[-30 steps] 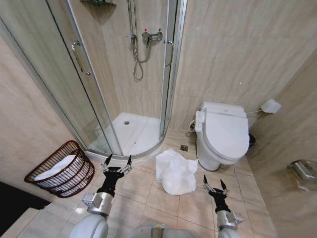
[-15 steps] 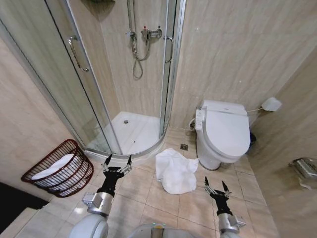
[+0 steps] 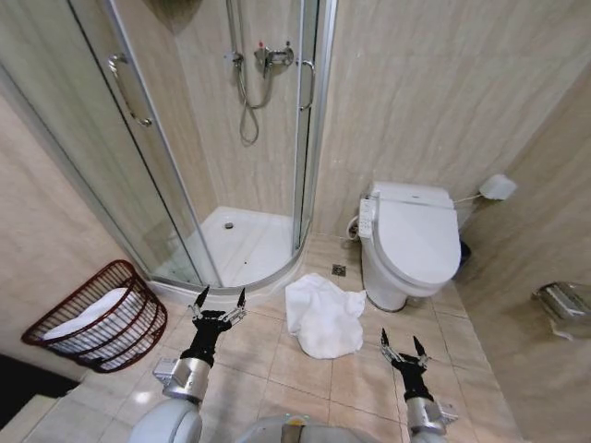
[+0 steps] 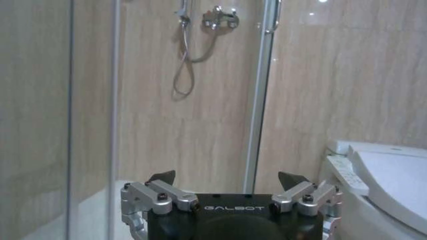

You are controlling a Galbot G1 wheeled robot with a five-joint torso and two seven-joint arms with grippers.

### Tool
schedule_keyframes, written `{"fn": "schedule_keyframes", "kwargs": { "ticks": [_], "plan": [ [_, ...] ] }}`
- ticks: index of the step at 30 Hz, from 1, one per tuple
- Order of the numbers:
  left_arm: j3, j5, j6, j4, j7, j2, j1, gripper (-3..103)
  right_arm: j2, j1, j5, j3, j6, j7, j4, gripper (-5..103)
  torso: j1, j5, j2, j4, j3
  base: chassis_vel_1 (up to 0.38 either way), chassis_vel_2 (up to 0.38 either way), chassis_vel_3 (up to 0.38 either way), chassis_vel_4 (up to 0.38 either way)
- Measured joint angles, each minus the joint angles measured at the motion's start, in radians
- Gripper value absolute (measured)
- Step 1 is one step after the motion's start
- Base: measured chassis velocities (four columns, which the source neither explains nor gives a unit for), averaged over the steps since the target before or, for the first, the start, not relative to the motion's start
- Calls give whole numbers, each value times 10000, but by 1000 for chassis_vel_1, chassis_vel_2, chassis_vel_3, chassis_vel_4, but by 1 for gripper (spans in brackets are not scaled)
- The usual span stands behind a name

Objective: Discard the used towel into the hamper.

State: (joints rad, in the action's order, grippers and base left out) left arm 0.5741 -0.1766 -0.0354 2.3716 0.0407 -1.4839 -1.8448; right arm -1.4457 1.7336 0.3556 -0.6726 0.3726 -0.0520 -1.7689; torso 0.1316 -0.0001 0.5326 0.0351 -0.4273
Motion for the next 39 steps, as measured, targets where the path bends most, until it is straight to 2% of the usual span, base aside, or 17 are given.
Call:
{"fn": "schedule_keyframes", "kwargs": {
  "ticks": [8, 39],
  "plan": [
    [0, 0, 0, 0, 0, 0, 0, 100, 0, -288, -35, -14, 461, 62, 315, 100, -131, 1, -349, 1, 218, 0, 0, 0, 0],
    [0, 0, 0, 0, 0, 0, 0, 100, 32, -724, -53, 80, 188, -103, 786, 100, -596, 1, -1524, 0, 926, 0, 0, 0, 0]
  ]
}}
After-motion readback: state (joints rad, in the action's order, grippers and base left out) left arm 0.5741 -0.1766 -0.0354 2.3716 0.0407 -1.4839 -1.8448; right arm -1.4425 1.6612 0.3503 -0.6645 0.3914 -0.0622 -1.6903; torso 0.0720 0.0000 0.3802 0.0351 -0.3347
